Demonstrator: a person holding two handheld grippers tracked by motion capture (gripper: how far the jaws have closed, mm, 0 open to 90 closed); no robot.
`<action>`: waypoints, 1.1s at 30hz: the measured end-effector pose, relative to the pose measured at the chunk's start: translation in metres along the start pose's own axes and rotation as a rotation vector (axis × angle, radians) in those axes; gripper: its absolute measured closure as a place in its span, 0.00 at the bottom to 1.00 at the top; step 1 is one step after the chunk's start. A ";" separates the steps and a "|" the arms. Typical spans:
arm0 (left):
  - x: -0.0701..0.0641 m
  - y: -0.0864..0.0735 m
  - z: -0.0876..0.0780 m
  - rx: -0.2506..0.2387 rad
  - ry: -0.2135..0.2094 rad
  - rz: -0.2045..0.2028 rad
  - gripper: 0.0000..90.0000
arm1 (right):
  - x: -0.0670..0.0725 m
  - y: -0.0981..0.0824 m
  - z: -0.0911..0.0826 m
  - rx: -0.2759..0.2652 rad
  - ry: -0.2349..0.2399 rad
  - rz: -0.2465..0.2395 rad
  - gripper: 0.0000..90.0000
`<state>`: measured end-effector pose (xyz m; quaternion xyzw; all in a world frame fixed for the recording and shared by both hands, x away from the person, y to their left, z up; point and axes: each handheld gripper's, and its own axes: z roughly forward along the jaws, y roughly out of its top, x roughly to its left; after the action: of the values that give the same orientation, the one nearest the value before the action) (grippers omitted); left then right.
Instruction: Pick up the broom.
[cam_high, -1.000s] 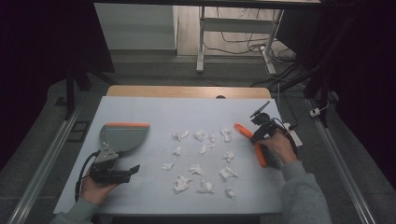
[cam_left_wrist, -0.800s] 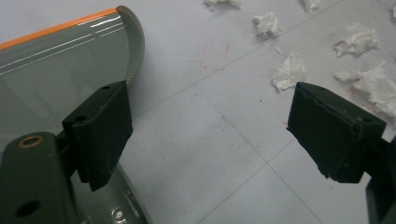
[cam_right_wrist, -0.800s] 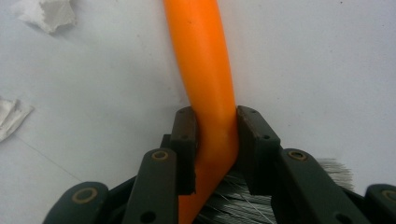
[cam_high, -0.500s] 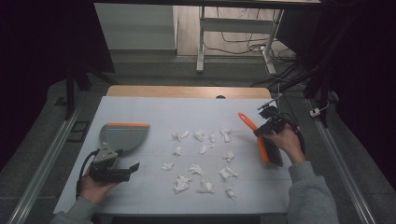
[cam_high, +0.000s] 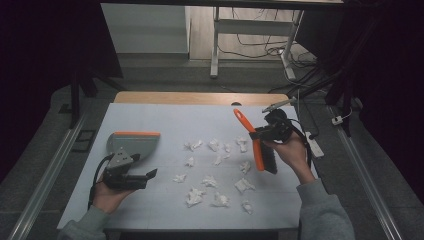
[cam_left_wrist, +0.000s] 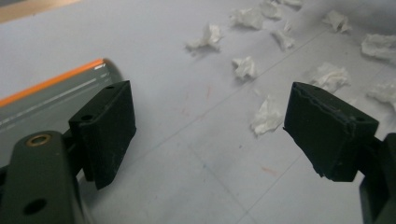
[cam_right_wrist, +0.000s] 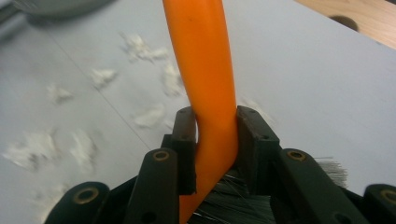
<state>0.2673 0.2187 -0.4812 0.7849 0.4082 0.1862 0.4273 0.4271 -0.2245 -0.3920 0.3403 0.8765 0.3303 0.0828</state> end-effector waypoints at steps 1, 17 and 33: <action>0.000 0.003 0.001 -0.003 -0.012 -0.002 0.20 | 0.003 0.002 0.001 -0.008 0.013 0.006 0.78; -0.023 0.035 0.020 -0.021 -0.077 0.059 0.20 | 0.037 0.016 0.013 -0.209 0.115 0.087 0.78; -0.052 0.057 0.040 -0.084 -0.142 0.062 0.22 | 0.067 0.011 0.041 -0.409 0.190 0.226 0.78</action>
<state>0.2892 0.1393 -0.4536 0.7898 0.3443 0.1599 0.4817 0.3979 -0.1531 -0.4109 0.3797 0.7516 0.5386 0.0296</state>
